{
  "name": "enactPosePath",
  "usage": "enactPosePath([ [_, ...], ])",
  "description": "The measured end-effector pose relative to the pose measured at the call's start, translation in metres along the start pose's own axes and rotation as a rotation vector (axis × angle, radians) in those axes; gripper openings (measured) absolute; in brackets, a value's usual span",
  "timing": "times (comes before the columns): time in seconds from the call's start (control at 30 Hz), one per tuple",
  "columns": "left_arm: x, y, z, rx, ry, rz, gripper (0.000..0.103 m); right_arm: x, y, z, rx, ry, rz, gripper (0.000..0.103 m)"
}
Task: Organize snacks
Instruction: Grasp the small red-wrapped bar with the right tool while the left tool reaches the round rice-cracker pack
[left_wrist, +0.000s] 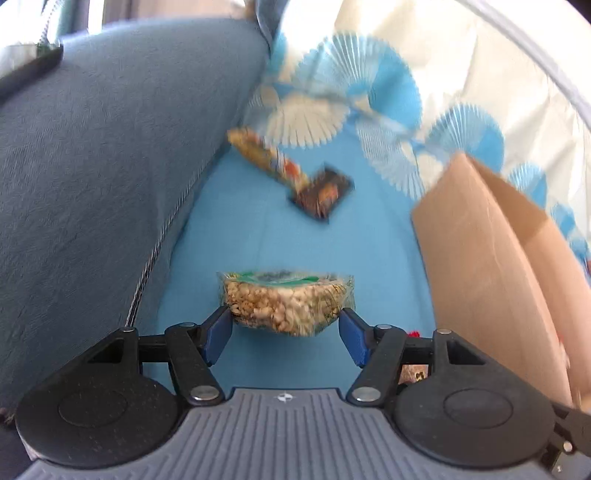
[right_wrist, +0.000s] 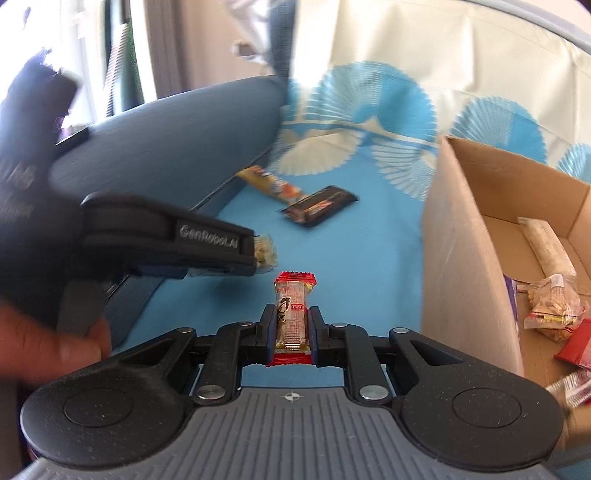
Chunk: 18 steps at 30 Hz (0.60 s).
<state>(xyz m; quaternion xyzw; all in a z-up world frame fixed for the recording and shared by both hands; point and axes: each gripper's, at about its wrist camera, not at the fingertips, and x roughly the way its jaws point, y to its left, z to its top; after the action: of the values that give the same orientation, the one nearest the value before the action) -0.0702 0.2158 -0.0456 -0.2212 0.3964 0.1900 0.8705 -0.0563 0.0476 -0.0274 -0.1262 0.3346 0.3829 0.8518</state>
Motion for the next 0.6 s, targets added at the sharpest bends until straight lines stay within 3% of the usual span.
enactPosePath([
  [0.13, -0.003, 0.012, -0.011, 0.029, 0.114, -0.036, 0.056, -0.013, 0.008, -0.014, -0.010, 0.042, 0.056, 0.018],
  [0.2, -0.004, 0.015, -0.017, 0.023, 0.155, -0.058, 0.056, -0.015, 0.013, -0.022, -0.018, 0.057, 0.076, 0.018],
  [0.3, -0.008, 0.020, -0.025, -0.027, 0.156, -0.056, 0.056, -0.016, 0.020, -0.038, -0.024, 0.064, 0.085, 0.018],
  [0.43, -0.012, 0.021, -0.027, -0.053, 0.122, -0.039, 0.070, -0.011, 0.026, -0.049, -0.064, 0.070, 0.085, 0.018],
  [0.6, -0.007, 0.015, -0.023, -0.018, 0.151, -0.045, 0.080, -0.009, 0.021, -0.053, -0.076, 0.057, 0.076, 0.018],
])
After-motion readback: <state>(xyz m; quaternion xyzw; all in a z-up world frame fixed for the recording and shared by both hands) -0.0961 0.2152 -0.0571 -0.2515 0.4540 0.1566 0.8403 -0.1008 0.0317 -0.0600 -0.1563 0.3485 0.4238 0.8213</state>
